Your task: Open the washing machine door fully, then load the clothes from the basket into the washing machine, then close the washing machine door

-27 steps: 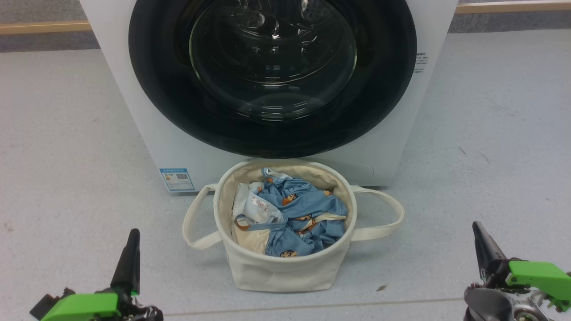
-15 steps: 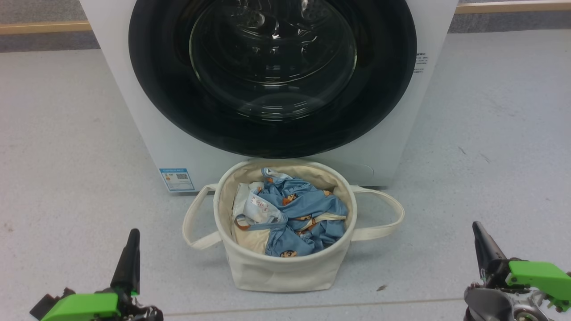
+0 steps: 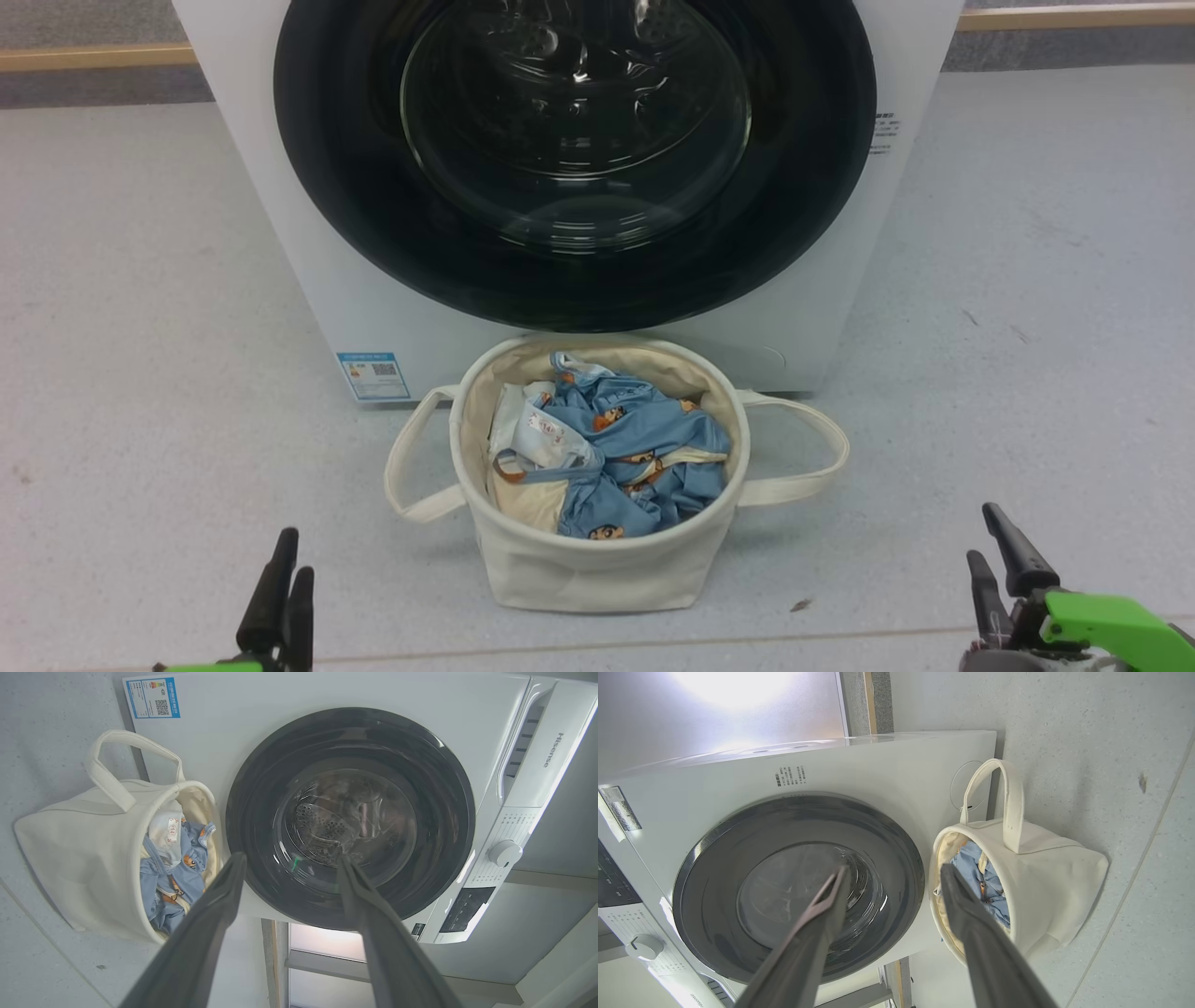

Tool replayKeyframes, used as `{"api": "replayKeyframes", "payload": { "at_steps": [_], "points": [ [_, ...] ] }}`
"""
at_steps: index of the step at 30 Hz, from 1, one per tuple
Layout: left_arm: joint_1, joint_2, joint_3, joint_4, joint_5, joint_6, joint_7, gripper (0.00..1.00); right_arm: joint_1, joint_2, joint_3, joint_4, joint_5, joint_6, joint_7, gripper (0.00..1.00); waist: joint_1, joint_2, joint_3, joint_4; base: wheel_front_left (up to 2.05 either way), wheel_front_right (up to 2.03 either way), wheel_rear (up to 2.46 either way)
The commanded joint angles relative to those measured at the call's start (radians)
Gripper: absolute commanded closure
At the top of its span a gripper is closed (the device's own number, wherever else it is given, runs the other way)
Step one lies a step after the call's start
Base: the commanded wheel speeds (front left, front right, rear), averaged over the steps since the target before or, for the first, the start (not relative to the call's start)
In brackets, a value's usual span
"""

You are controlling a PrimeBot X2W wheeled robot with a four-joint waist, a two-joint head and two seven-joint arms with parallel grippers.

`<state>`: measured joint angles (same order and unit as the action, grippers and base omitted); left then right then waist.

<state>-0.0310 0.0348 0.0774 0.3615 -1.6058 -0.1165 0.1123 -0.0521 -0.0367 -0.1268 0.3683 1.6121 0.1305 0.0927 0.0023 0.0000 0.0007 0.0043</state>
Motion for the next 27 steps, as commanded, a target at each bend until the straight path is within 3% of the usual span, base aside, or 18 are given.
{"api": "replayKeyframes", "payload": {
  "at_steps": [1,17,27],
  "points": [
    [-0.052,0.011,0.009,-0.031,0.001,0.003,-0.007,0.0,-0.051,-0.005,0.005,-0.031,0.002,0.0,-0.011,0.0,-0.0012,0.0,0.0,0.001,0.0,0.0,0.0],
    [-0.086,0.032,0.011,-0.045,0.025,0.016,-0.019,0.0,-0.081,-0.006,0.007,-0.056,0.034,0.0,-0.027,0.0,-0.0022,0.0,-0.002,0.009,0.0,0.0,0.0],
    [-0.102,0.068,-0.023,-0.058,0.128,0.009,-0.072,0.0,-0.106,-0.046,0.081,-0.103,-0.093,0.0,-0.083,0.0,-0.0022,0.0,-0.001,0.016,0.0,0.0,0.0]
  ]
}}
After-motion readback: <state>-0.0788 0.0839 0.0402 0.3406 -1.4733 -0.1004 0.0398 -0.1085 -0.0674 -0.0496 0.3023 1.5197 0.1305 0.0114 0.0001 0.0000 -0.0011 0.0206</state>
